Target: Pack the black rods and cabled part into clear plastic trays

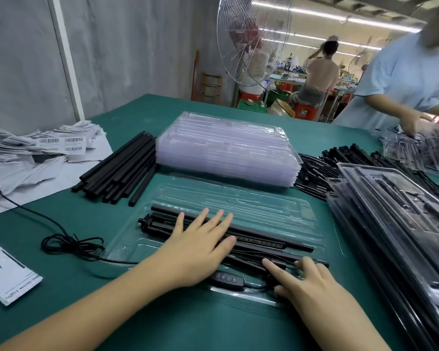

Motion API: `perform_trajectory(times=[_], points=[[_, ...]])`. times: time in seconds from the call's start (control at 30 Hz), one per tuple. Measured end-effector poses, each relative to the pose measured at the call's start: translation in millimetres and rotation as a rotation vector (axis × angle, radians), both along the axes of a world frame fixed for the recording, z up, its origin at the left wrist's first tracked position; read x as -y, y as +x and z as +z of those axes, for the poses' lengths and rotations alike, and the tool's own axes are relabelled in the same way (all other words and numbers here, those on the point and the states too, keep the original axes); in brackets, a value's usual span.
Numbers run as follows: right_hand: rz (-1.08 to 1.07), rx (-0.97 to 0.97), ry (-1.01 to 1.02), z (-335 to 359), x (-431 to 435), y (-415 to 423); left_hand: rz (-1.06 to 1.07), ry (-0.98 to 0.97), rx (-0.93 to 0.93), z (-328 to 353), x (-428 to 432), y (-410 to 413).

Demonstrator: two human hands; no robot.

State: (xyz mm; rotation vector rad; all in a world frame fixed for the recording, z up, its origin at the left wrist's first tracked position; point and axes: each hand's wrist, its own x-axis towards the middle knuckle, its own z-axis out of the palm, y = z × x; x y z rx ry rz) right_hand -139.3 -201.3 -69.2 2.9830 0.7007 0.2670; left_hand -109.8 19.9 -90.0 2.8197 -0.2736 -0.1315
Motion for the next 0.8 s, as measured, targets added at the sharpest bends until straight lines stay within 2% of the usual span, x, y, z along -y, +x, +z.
perform_trajectory(times=[0.1,0.2,0.3,0.5,0.57,0.63,0.7,0.77,0.8], points=[[-0.022,0.080,0.012,-9,-2,0,0.058,0.028,-0.020,-4,23,-2],[0.069,0.216,0.060,-15,1,4,-0.011,0.115,0.036,-11,39,-5],[0.026,0.250,0.051,-17,5,11,-0.079,0.158,0.045,-11,41,-4],[0.022,0.286,0.020,-27,7,7,-0.031,0.133,-0.009,-10,51,-4],[0.012,0.189,-0.019,-23,12,6,0.010,0.136,-0.037,-8,60,-1],[0.021,0.118,0.024,-10,10,4,0.034,0.158,-0.040,-8,67,1],[-0.045,-0.114,0.021,-5,9,6,0.050,0.181,-0.029,-10,69,1],[-0.037,-0.122,0.053,-5,13,6,0.067,0.192,-0.015,-14,68,1],[-0.071,-0.208,0.089,-3,15,7,0.071,0.195,-0.011,-15,68,2]])
